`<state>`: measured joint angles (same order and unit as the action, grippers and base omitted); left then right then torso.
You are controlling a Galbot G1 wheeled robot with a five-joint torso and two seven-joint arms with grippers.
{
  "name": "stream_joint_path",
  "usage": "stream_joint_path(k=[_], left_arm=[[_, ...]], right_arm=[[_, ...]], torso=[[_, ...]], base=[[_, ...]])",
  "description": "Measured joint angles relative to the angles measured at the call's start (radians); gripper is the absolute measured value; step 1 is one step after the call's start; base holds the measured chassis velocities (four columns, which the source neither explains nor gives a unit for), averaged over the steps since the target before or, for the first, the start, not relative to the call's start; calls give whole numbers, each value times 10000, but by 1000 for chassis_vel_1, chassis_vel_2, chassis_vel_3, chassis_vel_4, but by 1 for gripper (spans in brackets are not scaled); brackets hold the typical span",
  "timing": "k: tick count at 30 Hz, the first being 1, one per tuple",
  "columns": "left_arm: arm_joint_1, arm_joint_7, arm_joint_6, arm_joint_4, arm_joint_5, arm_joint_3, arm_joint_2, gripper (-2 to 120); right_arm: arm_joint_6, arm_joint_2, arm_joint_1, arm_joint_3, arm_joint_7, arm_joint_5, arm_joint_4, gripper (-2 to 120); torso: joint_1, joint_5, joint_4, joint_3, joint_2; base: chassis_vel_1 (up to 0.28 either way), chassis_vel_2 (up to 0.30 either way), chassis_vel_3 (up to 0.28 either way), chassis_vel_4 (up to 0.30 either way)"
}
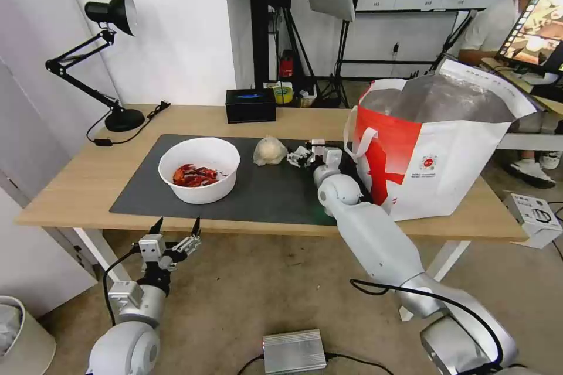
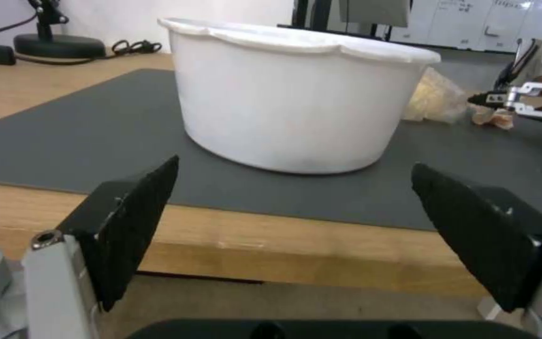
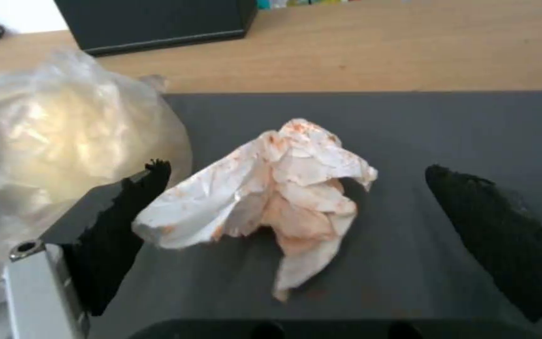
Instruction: Pick up the trash from the table and place it into the takeout bag.
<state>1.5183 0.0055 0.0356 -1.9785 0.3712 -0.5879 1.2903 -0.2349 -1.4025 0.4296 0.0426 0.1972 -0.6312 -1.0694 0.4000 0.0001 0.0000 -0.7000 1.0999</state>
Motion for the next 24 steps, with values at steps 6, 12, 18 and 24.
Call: stream_joint_path(k=[6,12,18,24], left_arm=[[-32,-6,8,33,-80,56,23,100],[-46,-9,32,53,-107,51,55,100],[-52,-10,38,56,-119,50,119,100],[-56,-10,40,55,-124,43,136,100]], right_arm=[[309,-173,-56,-277,-254,123,606,100],[399,-350,-164,-447,-444,336,968,100],[281,-514,-211,-412,-419,318,986,83],[109,-543,-200,-414,-279,282,930,65]], torso=[[0,0,-1,0,0],[-1,-2,-1,1,2],[-1,-1,1,1,2],[-1,-2,-1,1,2]], base=[[0,0,0,0],[0,0,0,0],[0,0,0,0],[0,0,0,0]])
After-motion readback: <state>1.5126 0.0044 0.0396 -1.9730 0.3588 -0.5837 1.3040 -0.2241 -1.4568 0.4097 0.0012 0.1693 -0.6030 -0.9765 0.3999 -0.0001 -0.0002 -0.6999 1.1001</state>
